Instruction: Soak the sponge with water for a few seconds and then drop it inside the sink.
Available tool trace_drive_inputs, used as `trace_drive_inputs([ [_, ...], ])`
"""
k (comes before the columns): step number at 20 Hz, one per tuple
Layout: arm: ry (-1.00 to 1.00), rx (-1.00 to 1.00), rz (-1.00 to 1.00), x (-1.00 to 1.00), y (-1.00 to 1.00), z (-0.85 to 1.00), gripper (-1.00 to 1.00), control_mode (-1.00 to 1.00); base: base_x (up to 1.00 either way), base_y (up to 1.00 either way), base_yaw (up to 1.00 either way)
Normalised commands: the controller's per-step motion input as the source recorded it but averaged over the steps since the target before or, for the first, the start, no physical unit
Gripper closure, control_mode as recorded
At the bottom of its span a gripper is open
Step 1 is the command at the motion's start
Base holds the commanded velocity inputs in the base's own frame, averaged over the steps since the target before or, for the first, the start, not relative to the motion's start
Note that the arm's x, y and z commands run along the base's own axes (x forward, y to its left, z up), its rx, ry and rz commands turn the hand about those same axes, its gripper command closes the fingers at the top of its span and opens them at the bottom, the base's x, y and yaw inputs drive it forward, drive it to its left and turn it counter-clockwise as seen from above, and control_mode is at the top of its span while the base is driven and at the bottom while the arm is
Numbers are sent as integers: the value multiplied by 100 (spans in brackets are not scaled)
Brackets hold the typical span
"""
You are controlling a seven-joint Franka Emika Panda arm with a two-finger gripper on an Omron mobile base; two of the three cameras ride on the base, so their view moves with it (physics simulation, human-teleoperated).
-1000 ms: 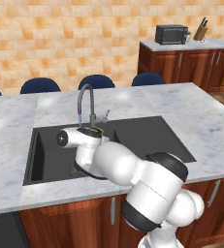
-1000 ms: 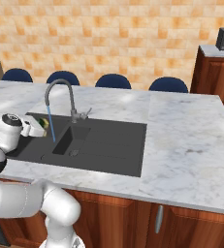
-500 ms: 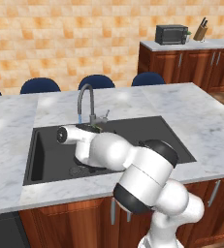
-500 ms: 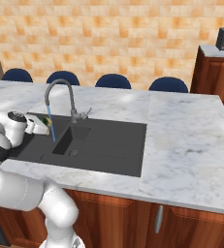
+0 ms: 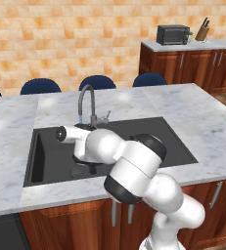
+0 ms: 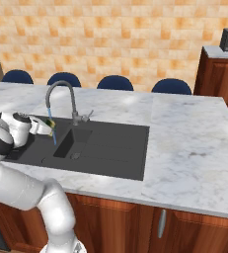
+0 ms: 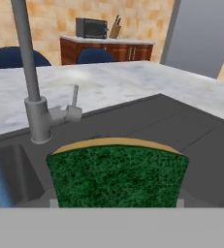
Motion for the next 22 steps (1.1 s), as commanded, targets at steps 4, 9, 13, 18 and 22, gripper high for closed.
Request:
trace_drive_inputs([
  [4,7,-7,0,42,14,-17,100,-100,0,0,0],
  [9,6,-7,0,31,26,-17,100,-100,0,0,0],
  [13,1,-6,0,18,41,-19,100,-100,0,0,0],
  [18,0,-4,0,22,7,-15,100,-100,0,0,0],
  [22,0,0,0,31,0,-11,100,-100,0,0,0],
])
